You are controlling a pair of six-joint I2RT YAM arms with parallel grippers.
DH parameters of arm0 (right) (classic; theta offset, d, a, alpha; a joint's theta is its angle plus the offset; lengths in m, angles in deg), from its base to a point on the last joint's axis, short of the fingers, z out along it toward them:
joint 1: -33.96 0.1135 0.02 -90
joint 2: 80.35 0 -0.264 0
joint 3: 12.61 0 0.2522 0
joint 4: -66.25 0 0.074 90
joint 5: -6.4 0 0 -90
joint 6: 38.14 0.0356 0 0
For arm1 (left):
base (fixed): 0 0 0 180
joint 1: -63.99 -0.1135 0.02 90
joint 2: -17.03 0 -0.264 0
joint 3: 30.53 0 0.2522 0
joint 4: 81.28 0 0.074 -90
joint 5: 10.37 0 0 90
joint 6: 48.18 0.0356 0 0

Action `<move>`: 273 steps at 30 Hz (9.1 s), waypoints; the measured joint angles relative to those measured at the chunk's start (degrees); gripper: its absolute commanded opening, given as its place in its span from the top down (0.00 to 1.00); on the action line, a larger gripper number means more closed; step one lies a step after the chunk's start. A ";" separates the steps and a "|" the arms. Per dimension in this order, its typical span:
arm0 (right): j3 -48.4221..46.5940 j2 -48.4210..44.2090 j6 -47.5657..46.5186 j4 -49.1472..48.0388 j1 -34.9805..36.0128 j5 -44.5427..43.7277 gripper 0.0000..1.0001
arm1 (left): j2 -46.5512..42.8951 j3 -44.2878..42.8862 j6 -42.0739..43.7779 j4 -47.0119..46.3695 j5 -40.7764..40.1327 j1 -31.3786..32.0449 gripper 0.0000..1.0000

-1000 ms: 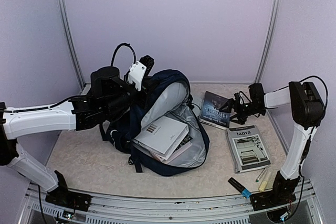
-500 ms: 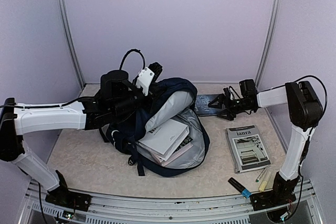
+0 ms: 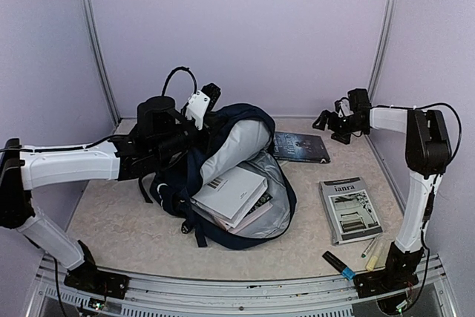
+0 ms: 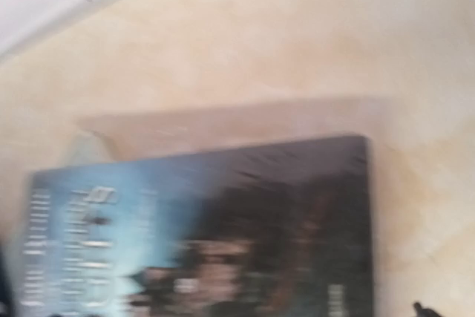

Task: Pack the student bag
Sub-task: Adjust the book at the corner of the board, then pick up the book from the corner of the board, then adjust the book at the corner of the board, then place the book in the largest pocket of the bag, then move the book to the center of the board, then pick up the book from the center of the board.

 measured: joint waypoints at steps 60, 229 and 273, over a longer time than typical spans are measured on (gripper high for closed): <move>27.52 -5.73 25.68 -30.82 0.96 27.02 1.00 | 4.39 -2.99 0.31 0.79 4.04 -1.31 1.00; 55.04 -52.59 5.68 14.23 -3.67 -12.76 0.03 | -7.08 -4.17 1.84 8.90 -10.51 8.46 1.00; 47.52 -28.65 1.95 -1.88 8.11 10.67 0.88 | -3.32 -1.73 -0.55 4.52 -4.42 7.45 1.00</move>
